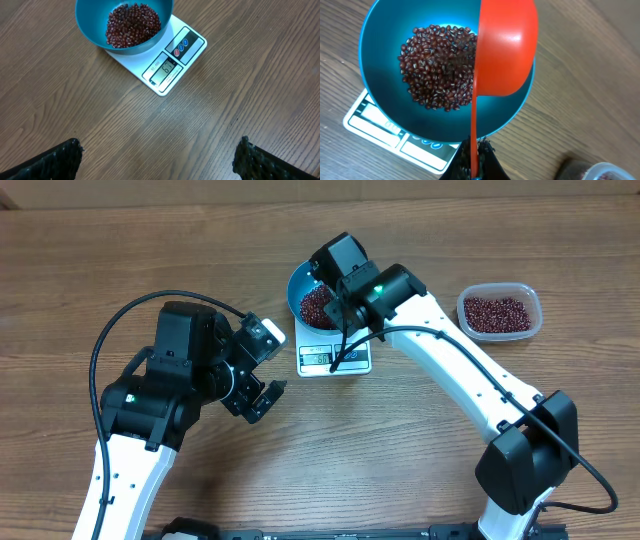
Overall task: Scoop item into bowl and weigh 150g on scale
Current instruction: 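Tilt the red scoop with the right gripper to pour beans into the bowl, then move the empty red scoop right back to the bean tub, then hold the red scoop above the bean tub with the right gripper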
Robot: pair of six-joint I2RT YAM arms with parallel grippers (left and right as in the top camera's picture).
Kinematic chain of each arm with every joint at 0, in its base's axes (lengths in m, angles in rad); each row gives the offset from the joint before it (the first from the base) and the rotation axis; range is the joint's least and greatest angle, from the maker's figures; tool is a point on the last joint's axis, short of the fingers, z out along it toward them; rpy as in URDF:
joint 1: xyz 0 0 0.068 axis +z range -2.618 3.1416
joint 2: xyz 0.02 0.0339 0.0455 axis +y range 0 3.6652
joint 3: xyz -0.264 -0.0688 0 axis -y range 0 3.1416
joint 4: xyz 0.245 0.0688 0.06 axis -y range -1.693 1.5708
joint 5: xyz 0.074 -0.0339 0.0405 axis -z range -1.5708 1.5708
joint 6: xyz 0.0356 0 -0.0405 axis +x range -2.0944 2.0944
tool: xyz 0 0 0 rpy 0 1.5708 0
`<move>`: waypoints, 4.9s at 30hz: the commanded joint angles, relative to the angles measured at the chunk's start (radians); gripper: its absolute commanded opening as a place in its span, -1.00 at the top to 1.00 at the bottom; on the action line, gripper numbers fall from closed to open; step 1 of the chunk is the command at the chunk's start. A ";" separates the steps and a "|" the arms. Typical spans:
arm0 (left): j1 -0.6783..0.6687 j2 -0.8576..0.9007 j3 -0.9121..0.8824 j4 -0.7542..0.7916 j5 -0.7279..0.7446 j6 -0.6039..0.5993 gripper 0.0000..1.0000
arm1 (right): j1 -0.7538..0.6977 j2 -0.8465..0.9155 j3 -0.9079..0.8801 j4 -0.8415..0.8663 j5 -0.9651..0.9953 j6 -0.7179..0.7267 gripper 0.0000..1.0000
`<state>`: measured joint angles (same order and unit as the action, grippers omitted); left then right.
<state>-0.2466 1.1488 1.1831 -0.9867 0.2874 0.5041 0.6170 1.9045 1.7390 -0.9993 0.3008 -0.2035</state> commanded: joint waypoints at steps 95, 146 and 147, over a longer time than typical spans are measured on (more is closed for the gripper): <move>0.005 0.003 0.024 0.003 -0.003 -0.011 -0.99 | -0.737 -0.534 -0.459 -0.097 -0.370 0.574 0.92; 0.005 0.003 0.024 0.003 -0.003 -0.011 -0.99 | -0.735 -0.109 0.152 -0.584 -0.211 0.267 0.92; 0.005 0.003 0.024 0.003 -0.003 -0.011 -0.99 | -0.735 -0.086 0.152 -0.577 -0.212 0.243 0.92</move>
<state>-0.2466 1.1488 1.1843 -0.9867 0.2844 0.5041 -0.1135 1.7718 1.8645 -1.5894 0.0517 0.0746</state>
